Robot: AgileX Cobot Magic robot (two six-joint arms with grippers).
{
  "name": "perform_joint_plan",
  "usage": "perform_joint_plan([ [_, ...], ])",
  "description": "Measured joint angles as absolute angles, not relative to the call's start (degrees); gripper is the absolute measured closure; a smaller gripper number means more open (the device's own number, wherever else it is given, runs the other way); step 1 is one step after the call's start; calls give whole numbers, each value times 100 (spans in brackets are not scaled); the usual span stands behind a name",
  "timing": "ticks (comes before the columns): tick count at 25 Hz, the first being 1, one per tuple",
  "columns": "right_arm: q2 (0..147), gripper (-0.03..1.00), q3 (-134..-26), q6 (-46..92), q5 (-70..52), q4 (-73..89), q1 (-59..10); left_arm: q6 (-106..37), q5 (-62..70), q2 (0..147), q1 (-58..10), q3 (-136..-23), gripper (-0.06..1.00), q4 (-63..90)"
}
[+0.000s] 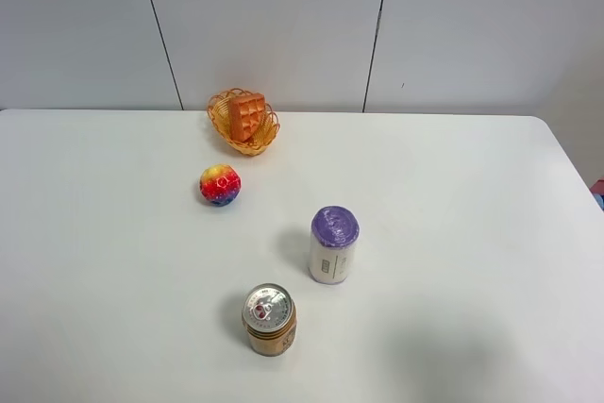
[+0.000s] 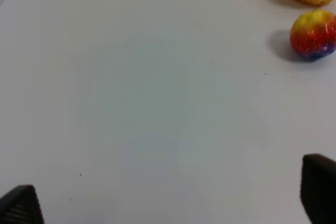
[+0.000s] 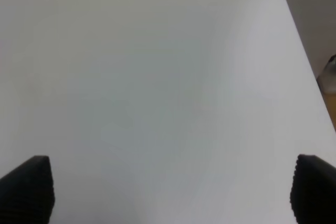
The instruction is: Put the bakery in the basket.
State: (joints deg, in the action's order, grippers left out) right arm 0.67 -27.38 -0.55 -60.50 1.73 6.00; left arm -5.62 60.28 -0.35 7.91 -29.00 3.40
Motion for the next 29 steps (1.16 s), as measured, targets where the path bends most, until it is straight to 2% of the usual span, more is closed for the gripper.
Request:
perform_joint_plan([
  [29,-12,8,-2738,-55,-6050,173,600,-562,6028,-35,791,-2900,-5,340],
])
